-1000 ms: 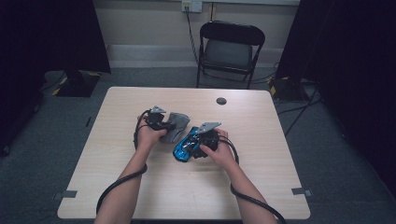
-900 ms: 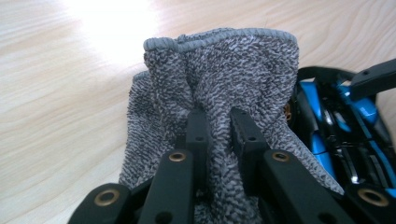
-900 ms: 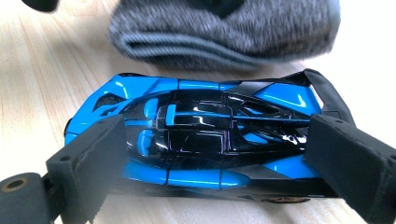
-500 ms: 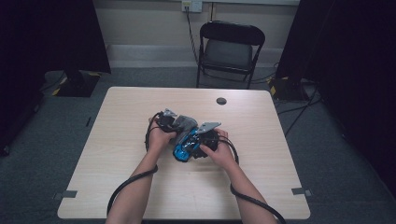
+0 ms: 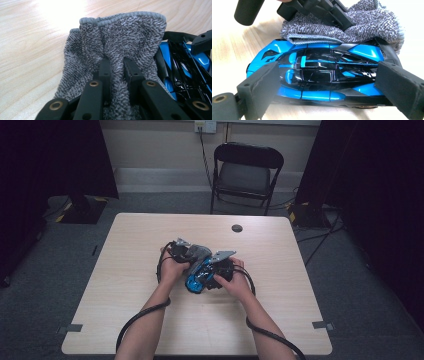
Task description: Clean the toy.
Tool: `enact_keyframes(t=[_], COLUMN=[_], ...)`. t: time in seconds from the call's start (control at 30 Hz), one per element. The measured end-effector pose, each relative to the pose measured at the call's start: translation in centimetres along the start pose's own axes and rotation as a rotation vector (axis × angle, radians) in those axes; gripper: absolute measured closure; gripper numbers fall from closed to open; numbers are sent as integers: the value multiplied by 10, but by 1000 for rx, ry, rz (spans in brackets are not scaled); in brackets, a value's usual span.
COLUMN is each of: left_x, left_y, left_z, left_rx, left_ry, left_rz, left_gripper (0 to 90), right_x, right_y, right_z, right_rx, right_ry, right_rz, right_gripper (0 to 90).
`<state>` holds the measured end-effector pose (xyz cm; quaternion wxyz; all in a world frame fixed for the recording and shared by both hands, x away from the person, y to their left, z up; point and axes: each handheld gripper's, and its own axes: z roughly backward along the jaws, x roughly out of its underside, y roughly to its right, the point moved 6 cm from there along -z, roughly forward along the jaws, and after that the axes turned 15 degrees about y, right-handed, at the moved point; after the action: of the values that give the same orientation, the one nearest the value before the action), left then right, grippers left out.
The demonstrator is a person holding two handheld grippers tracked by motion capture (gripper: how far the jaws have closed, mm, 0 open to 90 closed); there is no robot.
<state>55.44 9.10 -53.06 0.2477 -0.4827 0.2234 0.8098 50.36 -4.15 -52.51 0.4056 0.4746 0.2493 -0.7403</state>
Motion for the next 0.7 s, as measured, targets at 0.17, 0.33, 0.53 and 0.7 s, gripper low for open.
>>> enact_keyframes(t=[0.17, 0.33, 0.53, 0.7], left_x=[1, 2, 4, 7], left_y=[0, 0, 0, -1], left_z=[2, 5, 9, 15], left_rx=[7, 13, 22, 28], left_ry=[3, 4, 6, 5], left_rz=[13, 21, 26, 32], left_gripper=[794, 796, 796, 796], right_x=[0, 0, 0, 0], right_y=[0, 0, 0, 0], right_z=[0, 0, 0, 0], right_rx=[0, 0, 0, 0], right_ry=[0, 0, 2, -1], right_rz=[-1, -1, -2, 0], right_gripper=[55, 55, 55, 55])
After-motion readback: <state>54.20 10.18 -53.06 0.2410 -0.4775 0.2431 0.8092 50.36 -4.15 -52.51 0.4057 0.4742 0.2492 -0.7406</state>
